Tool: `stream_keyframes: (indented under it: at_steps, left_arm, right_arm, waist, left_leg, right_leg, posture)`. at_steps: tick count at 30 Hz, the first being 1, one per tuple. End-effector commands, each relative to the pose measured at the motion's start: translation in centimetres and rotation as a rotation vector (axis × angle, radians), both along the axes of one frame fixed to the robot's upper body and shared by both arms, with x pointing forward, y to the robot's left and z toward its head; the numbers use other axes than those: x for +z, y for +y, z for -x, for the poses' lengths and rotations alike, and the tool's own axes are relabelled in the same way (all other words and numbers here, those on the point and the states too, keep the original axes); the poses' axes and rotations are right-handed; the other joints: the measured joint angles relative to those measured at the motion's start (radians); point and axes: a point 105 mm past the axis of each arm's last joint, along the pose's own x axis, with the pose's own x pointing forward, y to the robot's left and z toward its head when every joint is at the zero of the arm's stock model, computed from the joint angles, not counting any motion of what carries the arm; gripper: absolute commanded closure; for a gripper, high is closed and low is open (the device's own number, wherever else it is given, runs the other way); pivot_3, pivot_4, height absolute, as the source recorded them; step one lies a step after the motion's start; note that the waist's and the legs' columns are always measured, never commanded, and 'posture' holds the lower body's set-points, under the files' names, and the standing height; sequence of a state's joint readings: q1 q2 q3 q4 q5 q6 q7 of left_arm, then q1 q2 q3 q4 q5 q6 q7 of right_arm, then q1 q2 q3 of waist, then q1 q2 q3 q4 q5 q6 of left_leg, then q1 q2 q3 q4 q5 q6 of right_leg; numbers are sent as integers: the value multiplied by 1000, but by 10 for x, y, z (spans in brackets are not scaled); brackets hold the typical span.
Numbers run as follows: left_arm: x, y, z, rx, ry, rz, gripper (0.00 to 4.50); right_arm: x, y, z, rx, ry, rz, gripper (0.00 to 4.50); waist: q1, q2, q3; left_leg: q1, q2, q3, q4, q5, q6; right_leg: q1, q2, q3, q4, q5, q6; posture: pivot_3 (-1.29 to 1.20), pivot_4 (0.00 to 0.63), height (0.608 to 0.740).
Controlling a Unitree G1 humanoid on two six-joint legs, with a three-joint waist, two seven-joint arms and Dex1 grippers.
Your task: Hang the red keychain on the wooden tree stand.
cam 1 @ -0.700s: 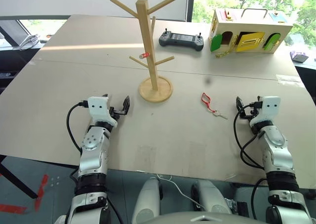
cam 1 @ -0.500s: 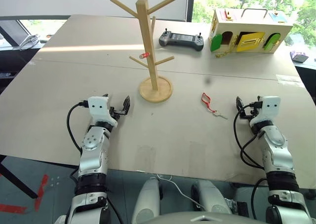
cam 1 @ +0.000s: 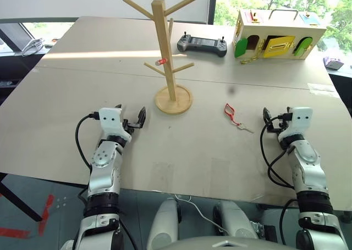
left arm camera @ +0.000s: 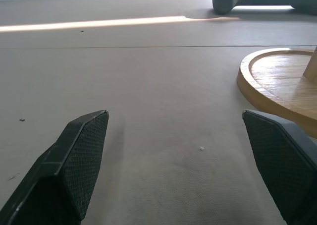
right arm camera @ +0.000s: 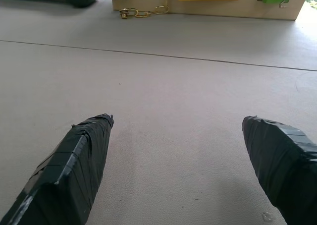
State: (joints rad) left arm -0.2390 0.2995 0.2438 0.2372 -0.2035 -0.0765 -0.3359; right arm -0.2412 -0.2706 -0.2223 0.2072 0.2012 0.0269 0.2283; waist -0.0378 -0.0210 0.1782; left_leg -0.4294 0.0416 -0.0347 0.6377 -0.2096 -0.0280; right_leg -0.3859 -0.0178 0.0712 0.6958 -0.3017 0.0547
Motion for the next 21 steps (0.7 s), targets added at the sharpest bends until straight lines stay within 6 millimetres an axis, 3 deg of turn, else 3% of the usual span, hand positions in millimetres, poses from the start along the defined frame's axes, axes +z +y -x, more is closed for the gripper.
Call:
stream_keyframes:
  at_steps: [1,5,8,14,21]
  left_arm:
    - [11,-25,6,-146,-46,8,0]
    - [10,-64,27,-408,-56,-25,0]
    - [-2,-94,53,-640,-17,-60,0]
    - [-1,-117,69,-819,-48,-107,0]
    - [-1,-129,76,-941,-80,-137,0]
  right_arm:
    - [16,0,0,10,-47,-1,39]
    - [22,23,3,127,-3,-18,39]
    - [41,52,10,252,13,-34,39]
    - [74,88,12,277,72,1,39]
    - [83,118,8,187,249,-2,39]
  waist:
    - [0,0,0]
    - [-2,0,0]
    - [-3,1,0]
    - [-2,2,-1]
    - [-2,2,-1]
  left_leg:
    - [0,0,0,0,0,0]
    - [0,0,0,0,0,0]
    - [0,0,0,0,0,0]
    - [0,0,0,1,0,0]
    - [-1,0,-1,1,0,0]
  right_leg:
    - [0,0,0,0,0,0]
    - [0,0,0,0,0,0]
    - [0,0,0,0,0,0]
    - [0,0,0,0,0,0]
    - [0,1,0,0,0,0]
  posture:
    - [0,150,740]
    - [0,150,740]
    - [0,150,740]
    - [0,150,740]
    - [0,150,740]
